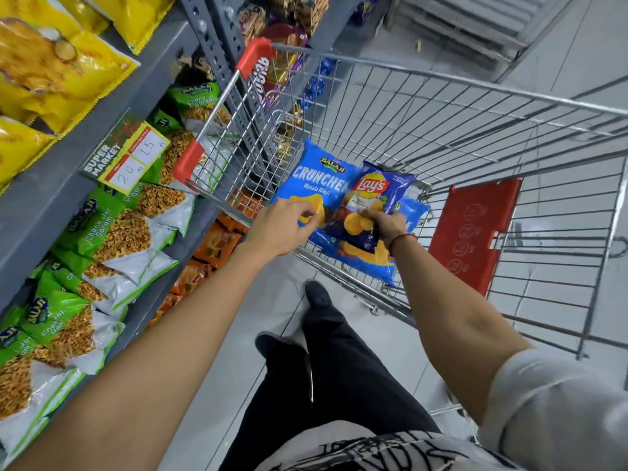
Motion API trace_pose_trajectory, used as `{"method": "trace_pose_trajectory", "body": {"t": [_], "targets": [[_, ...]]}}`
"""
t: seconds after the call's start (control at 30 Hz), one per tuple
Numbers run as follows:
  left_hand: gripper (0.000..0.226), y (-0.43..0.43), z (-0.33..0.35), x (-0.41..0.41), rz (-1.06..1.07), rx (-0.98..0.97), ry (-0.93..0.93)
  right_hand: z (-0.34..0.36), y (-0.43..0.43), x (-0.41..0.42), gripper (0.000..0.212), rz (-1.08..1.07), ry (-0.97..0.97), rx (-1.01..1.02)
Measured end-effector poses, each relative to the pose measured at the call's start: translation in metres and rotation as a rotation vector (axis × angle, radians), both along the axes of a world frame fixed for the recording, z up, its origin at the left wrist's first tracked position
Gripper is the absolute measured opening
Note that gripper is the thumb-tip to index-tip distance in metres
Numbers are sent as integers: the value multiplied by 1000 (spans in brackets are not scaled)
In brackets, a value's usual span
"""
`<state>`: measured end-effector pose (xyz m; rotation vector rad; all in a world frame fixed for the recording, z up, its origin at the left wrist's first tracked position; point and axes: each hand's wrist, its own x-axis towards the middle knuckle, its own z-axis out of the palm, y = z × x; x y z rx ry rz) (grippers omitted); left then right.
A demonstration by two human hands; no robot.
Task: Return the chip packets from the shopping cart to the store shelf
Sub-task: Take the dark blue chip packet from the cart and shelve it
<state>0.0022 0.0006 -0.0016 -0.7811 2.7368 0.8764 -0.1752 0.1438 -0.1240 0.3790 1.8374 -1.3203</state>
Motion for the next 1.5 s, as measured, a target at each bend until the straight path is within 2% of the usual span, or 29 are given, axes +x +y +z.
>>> {"method": "trace_pose_trajectory", "body": {"t": [0.07,0.2,0.3,0.43,0.57,0.7,0.83,0.97,1.13,1.27,1.4,1.5], "targets": [[33,0,6,3,9,-6,13,20,-1,2,44,-9,33,-97],[29,-9,28,7,77,-57,113,70,-15,-5,39,24,126,-266],[27,-27,66,9,137,-101,213,128,-39,-10,37,54,199,-409],[24,-55,137,24,289,-223,412,218,-77,-5,21,130,335,-602],[25,-74,222,65,444,-445,617,319,-118,24,15,228,456,-859],[25,-78,308,129,563,-693,834,412,-154,76,16,359,488,-1128],[21,-71,374,207,698,-956,960,486,-184,141,14,512,469,-1350],[22,-62,413,292,848,-1173,913,539,-214,214,16,634,416,-1501],[20,-47,425,391,1101,-1311,752,580,-248,311,15,791,357,-1613],[29,-33,418,458,1314,-1340,564,598,-270,390,18,893,311,-1637],[35,-19,407,507,1442,-1332,443,602,-285,465,30,1014,331,-1641],[42,-12,401,529,1494,-1307,357,601,-290,517,28,1102,350,-1633]]}}
